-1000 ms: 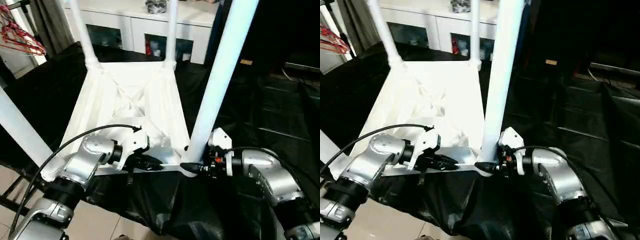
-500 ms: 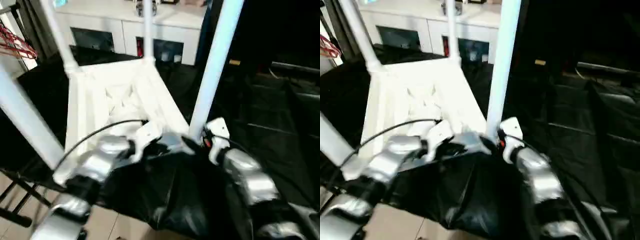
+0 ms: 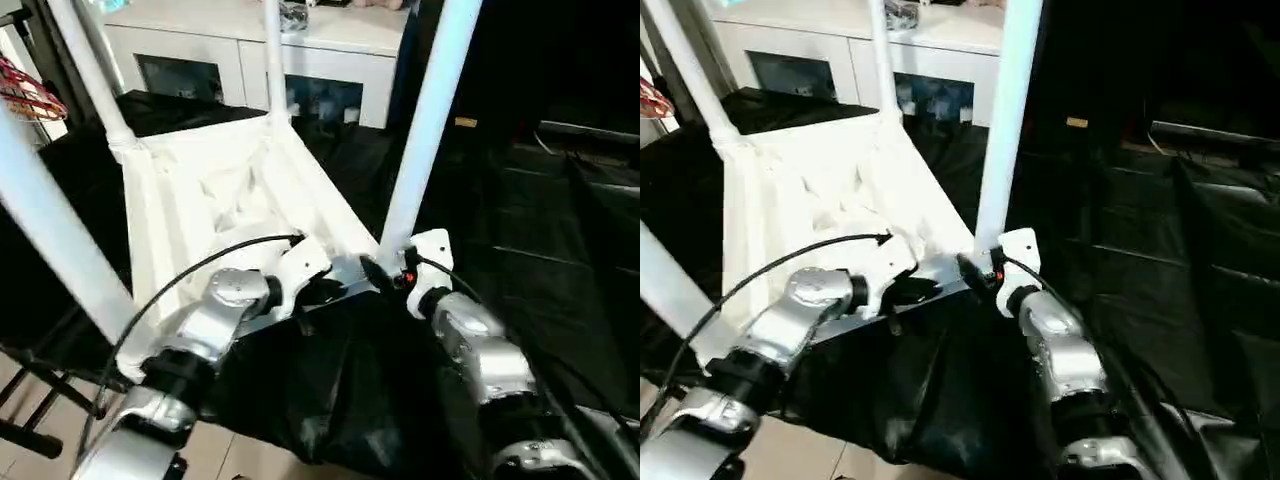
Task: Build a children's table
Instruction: Rotate leg to tighten
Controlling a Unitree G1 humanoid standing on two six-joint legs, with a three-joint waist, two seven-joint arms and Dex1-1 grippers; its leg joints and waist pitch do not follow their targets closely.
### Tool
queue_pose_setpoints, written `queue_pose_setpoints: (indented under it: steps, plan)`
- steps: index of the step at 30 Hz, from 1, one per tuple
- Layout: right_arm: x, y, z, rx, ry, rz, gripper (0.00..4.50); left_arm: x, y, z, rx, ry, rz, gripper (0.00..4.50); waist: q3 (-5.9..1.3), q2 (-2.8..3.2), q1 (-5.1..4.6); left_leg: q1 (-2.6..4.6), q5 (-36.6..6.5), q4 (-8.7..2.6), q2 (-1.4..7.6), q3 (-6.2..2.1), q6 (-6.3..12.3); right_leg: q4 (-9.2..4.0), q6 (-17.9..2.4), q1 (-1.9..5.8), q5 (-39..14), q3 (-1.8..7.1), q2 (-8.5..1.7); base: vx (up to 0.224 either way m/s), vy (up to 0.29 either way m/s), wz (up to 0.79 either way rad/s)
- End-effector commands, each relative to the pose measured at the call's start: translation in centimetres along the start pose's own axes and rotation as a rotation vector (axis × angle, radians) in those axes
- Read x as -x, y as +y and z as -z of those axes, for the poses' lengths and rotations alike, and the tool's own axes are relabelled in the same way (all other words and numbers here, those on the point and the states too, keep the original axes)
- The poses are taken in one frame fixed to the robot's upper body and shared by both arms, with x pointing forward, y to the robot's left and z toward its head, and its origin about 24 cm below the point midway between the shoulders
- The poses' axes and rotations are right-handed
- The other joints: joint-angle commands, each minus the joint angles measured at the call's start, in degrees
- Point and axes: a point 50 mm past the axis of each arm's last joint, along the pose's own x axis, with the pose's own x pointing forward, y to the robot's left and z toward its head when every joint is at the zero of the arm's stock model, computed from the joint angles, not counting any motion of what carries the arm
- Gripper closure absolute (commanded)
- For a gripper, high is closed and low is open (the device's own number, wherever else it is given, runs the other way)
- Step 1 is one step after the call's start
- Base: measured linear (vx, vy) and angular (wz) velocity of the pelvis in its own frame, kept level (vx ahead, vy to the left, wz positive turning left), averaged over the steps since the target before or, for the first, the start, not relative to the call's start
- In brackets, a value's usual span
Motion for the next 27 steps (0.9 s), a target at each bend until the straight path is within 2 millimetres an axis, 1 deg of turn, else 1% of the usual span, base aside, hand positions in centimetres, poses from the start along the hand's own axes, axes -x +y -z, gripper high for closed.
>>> queue_pose_setpoints:
  steps: [1,2,4,5,6,7,8,9,10,12,13,14,16,17,18,19,21,23,24,25,27]
  plan:
    - [-0.4,2.0,-0.4,0.025,-0.002,-0.192,0.7,-0.6,-1.1,-1.9,-0.065,-0.11,0.112,4.5,-3.34,-0.34,0.19,0.6,-14.85,-4.29,2.9,-1.28,2.63,-3.91,-11.96,2.27,-16.48,2.55,-3.32,0.0,0.0,0.0]
    - [0.2,1.6,-0.5,0.048,0.008,-0.234,0.7,-0.2,-1.0,-1.7,-0.071,-0.1,0.126,4.5,-3.49,-0.43,0.34,0.64,-14.02,-4.19,2.9,-1.28,2.88,-3.72,-12.26,2.49,-15.11,2.44,-3.22,0.0,0.0,0.0]
    - [0.9,1.1,-0.7,0.076,0.027,-0.286,0.7,0.3,-0.8,-1.4,-0.081,-0.086,0.145,4.5,-3.51,-0.36,0.44,0.77,-13.46,-4.06,2.93,-1.15,3.36,-3.53,-12.85,2.33,-13.52,2.5,-3.16,0.0,0.0,0.0]
    - [1.4,0.8,-0.7,0.098,0.049,-0.326,0.7,0.7,-0.7,-1.2,-0.088,-0.077,0.157,4.5,-3.63,-0.21,0.53,0.57,-11.61,-3.96,2.95,-1.18,3.96,-3.11,-13.74,2.65,-10.68,2.45,-3.12,0.0,0.0,0.0]
    - [1.7,0.6,-0.6,0.107,0.059,-0.342,0.7,0.9,-0.6,-1.1,-0.087,-0.073,0.161,4.5,-3.67,-0.13,0.56,0.55,-10.97,-3.86,2.95,-1.16,4.18,-2.95,-14.05,2.69,-9.49,2.47,-3.11,0.0,0.0,0.0]
    - [1.9,0.5,-0.6,0.112,0.071,-0.356,0.7,1.0,-0.7,-1.0,-0.086,-0.071,0.173,4.5,-3.79,-0.22,0.61,0.55,-9.87,-3.76,2.96,-1.13,4.73,-2.7,-14.81,2.74,-7.48,2.4,-3.1,0.0,0.0,0.0]
    - [2.0,0.4,-0.6,0.115,0.078,-0.365,0.86,1.1,-0.7,-1.0,-0.087,-0.069,0.181,4.5,-3.8,-0.21,0.63,0.53,-9.39,-3.7,2.99,-1.09,4.96,-2.6,-15.14,2.74,-6.71,2.4,-3.1,0.0,0.0,0.0]
    - [2.5,0.1,-0.5,0.123,0.097,-0.396,0.86,1.4,-0.7,-0.8,-0.09,-0.059,0.203,4.5,-3.75,-0.27,0.74,0.58,-9.18,-3.65,3.0,-1.01,5.2,-2.6,-15.57,2.72,-6.48,2.39,-3.15,0.0,0.0,0.0]
    - [2.8,0.0,-0.5,0.126,0.113,-0.419,1.02,1.6,-0.7,-0.7,-0.088,-0.052,0.219,4.5,-3.74,-0.23,0.95,0.55,-9.45,-3.63,3.01,-0.97,5.23,-2.63,-15.73,2.88,-7.19,2.33,-3.18,0.0,0.0,0.0]
    - [3.3,-0.2,-0.5,0.146,0.139,-0.464,1.13,2.0,-0.7,-0.5,-0.085,-0.039,0.246,4.5,-3.63,-0.19,1.31,0.68,-10.28,-3.71,3.22,-0.93,4.91,-2.75,-15.44,2.78,-8.95,2.34,-3.16,0.0,0.0,0.0]
    - [3.5,-0.3,-0.5,0.148,0.151,-0.482,1.23,2.2,-0.7,-0.4,-0.086,-0.034,0.26,4.5,-3.54,-0.24,1.51,0.72,-10.97,-3.74,3.2,-0.88,4.58,-2.85,-15.22,2.7,-10.29,2.32,-3.16,0.0,0.0,0.0]
    - [3.7,-0.3,-0.5,0.148,0.159,-0.495,1.43,2.3,-0.7,-0.4,-0.086,-0.031,0.27,4.5,-3.53,-0.24,1.61,0.77,-11.31,-3.76,3.22,-0.86,4.38,-2.92,-15.09,2.63,-10.92,2.35,-3.16,0.0,0.0,0.0]
    - [3.8,-0.4,-0.5,0.151,0.164,-0.508,1.5,2.4,-0.7,-0.3,-0.081,-0.028,0.281,4.5,-3.44,-0.38,1.71,0.73,-12.46,-3.88,3.24,-0.92,3.63,-3.08,-14.64,2.59,-12.77,2.38,-3.25,0.0,0.0,0.0]
    - [3.9,-0.3,-0.5,0.148,0.171,-0.523,1.57,2.5,-0.7,-0.3,-0.077,-0.028,0.292,4.5,-3.42,-0.38,1.71,0.88,-13.37,-3.95,3.25,-0.98,2.94,-3.19,-14.25,2.49,-14.06,2.4,-3.26,0.0,0.0,0.0]
    - [3.9,-0.3,-0.5,0.148,0.171,-0.523,1.68,2.5,-0.7,-0.3,-0.077,-0.028,0.292,4.5,-3.41,-0.37,1.73,0.87,-13.39,-3.98,3.27,-1.01,2.82,-3.19,-14.19,2.51,-14.16,2.43,-3.27,0.0,0.0,0.0]
    - [4.0,-0.3,-0.4,0.153,0.18,-0.544,1.76,2.6,-0.7,-0.3,-0.074,-0.028,0.301,4.5,-3.44,-0.24,1.7,0.82,-13.29,-4.0,3.26,-1.07,2.58,-3.14,-14.08,2.5,-13.98,2.44,-3.29,0.0,0.0,0.0]
    - [4.1,-0.1,-0.4,0.155,0.196,-0.572,1.78,2.8,-0.7,-0.3,-0.069,-0.023,0.319,4.5,-3.53,-0.45,1.77,0.82,-12.73,-3.93,3.22,-1.05,2.7,-3.03,-14.16,2.57,-12.95,2.41,-3.24,0.0,0.0,0.0]
    - [4.0,0.1,-0.3,0.152,0.195,-0.585,1.82,3.0,-0.6,-0.2,-0.067,-0.022,0.32,4.5,-3.62,-0.32,1.93,0.7,-11.26,-3.83,3.21,-1.0,3.26,-2.76,-14.6,2.64,-11.08,2.4,-3.25,0.0,0.0,0.0]
    - [4.0,0.2,-0.3,0.151,0.195,-0.586,1.83,3.0,-0.6,-0.2,-0.067,-0.022,0.319,4.5,-3.62,-0.37,1.87,0.65,-11.01,-3.8,3.19,-0.98,3.39,-2.74,-14.71,2.63,-10.71,2.4,-3.24,0.0,0.0,0.0]
    - [3.9,0.3,-0.1,0.148,0.191,-0.579,1.83,2.9,-0.6,-0.2,-0.066,-0.024,0.306,4.5,-3.6,-0.29,1.86,0.64,-10.93,-3.77,3.18,-0.98,3.46,-2.75,-14.89,2.64,-10.56,2.39,-3.27,0.0,0.0,0.0]
    - [3.7,0.5,0.0,0.138,0.182,-0.562,1.83,2.8,-0.4,-0.2,-0.065,-0.026,0.277,4.5,-3.58,-0.33,1.84,0.67,-11.4,-3.8,3.17,-0.99,3.3,-2.87,-14.79,2.65,-11.42,2.36,-3.3,0.0,0.0,0.0]
